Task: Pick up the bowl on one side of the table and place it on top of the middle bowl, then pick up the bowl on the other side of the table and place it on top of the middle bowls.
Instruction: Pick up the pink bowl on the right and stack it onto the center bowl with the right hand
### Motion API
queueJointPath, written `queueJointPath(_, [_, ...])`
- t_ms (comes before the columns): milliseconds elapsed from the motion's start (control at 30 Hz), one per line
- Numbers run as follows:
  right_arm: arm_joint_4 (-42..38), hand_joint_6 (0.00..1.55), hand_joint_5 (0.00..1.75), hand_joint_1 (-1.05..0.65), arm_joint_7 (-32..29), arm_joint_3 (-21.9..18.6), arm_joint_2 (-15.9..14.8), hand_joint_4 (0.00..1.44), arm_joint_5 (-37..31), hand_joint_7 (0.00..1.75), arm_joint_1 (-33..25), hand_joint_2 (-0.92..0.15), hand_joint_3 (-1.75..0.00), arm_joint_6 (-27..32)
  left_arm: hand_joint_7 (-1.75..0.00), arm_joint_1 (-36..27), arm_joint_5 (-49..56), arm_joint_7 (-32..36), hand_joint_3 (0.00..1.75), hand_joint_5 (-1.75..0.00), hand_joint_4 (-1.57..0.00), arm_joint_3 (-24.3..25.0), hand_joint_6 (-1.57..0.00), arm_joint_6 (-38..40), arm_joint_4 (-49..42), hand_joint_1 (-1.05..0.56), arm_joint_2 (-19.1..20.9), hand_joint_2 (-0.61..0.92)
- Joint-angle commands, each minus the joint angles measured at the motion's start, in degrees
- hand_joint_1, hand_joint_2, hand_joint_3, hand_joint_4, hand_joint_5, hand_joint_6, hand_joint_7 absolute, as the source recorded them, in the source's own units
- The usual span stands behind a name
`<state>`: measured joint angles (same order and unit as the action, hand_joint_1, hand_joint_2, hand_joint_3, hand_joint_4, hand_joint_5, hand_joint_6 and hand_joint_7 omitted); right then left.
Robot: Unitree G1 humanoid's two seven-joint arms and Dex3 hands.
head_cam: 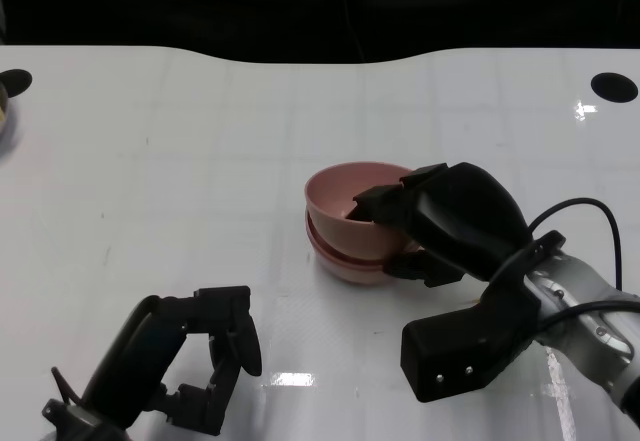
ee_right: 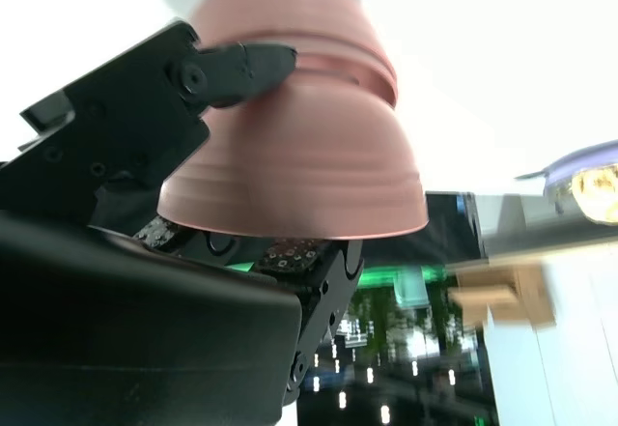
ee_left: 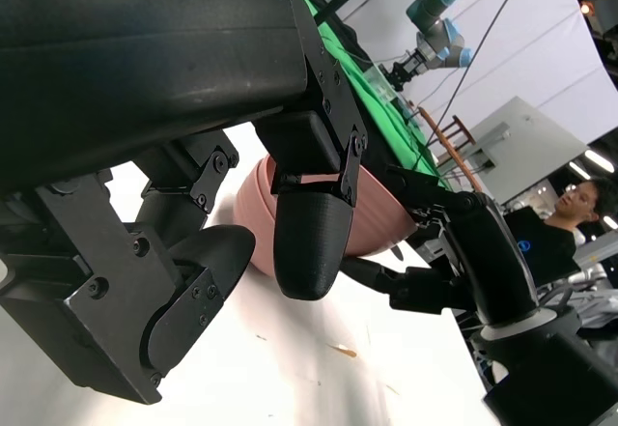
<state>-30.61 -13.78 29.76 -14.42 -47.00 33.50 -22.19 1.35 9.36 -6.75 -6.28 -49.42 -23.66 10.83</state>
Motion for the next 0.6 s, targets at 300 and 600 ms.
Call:
queueJointPath(300, [7.17, 0.29, 0.02, -0.75, 10.81, -1.81, -2.09, 0.27, 3.48, 0.0, -2.1, -0.92, -0.4, 4.92, -1.47, -0.35, 0.45, 0.35, 1.66, -1.71, -0.94, 0.27, -0.91, 0.7, 1.2, 0.05, 0.16, 0.19])
queueJointPath(600, [13.07, 0.22, 0.0, -0.79, 10.96, -2.76, -2.55, 0.21, 2.4, 0.0, -5.65, -0.92, -0.41, 6.65, -1.45, -0.27, -0.06, 0.06, 1.65, -1.71, -0.94, 0.28, -0.92, 0.62, 0.72, 0.06, 0.19, 0.19])
